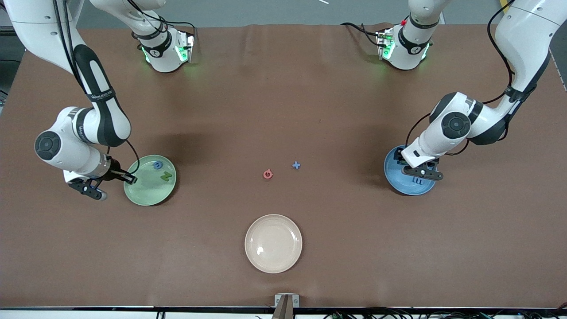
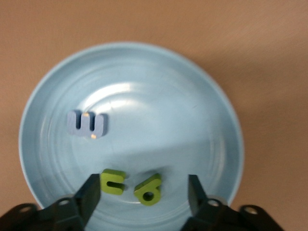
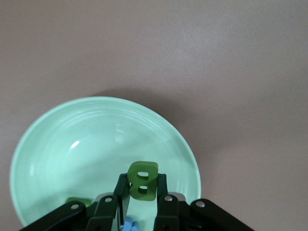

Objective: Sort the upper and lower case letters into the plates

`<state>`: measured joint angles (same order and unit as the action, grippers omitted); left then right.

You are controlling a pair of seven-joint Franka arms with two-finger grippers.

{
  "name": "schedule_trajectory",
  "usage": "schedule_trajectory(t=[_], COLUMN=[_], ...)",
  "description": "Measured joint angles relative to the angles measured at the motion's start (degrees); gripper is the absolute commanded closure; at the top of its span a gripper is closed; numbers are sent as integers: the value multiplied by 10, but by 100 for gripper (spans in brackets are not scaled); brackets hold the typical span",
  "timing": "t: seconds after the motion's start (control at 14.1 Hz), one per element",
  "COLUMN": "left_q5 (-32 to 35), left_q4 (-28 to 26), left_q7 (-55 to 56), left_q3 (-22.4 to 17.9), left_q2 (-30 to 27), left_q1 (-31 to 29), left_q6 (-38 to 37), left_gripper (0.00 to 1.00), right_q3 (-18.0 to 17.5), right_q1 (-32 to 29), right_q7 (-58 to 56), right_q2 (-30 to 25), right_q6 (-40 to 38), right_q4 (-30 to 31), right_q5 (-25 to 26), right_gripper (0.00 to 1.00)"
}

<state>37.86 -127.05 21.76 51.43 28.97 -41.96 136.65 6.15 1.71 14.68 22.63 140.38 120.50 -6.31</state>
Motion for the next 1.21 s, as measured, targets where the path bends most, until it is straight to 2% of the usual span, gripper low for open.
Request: schedule_trajectory(t=[0.28, 0.36, 0.43, 0.5, 0.57, 0.64, 0.85, 1.07, 1.21], left_q5=[-62, -73, -79, -81, -81, -82, -82, -82, -82], left_q4=[50, 59, 67, 74, 82, 91, 130, 174, 204], left_q7=[54, 81, 115, 156, 195, 228, 305, 353, 381], left_q3=[63, 66, 67, 66, 66, 66, 57, -20, -84], left_q2=[-1, -1, 0, 3, 9, 18, 58, 93, 112], left_q1=[22, 44, 71, 101, 130, 155, 223, 326, 405], left_q6=[-57, -60, -61, -61, -61, -61, -60, -26, 0], left_gripper=[1, 1, 1, 1, 1, 1, 1, 1, 1], right_q3=[-5, -6, -6, -7, -7, -7, -8, -13, -16], right_q1=[0, 0, 0, 0, 0, 0, 0, 9, 41], right_q7=[-8, -8, -8, -8, -8, -8, -9, 16, 94], right_q2=[13, 16, 19, 22, 24, 25, 26, 24, 18], right_q6=[16, 16, 16, 16, 16, 16, 16, 2, -25], right_q4=[19, 19, 19, 20, 20, 20, 18, 4, -13], right_q5=[0, 0, 0, 0, 0, 0, 0, -1, -1], right_gripper=[98, 95, 86, 63, 24, 0, 0, 0, 0])
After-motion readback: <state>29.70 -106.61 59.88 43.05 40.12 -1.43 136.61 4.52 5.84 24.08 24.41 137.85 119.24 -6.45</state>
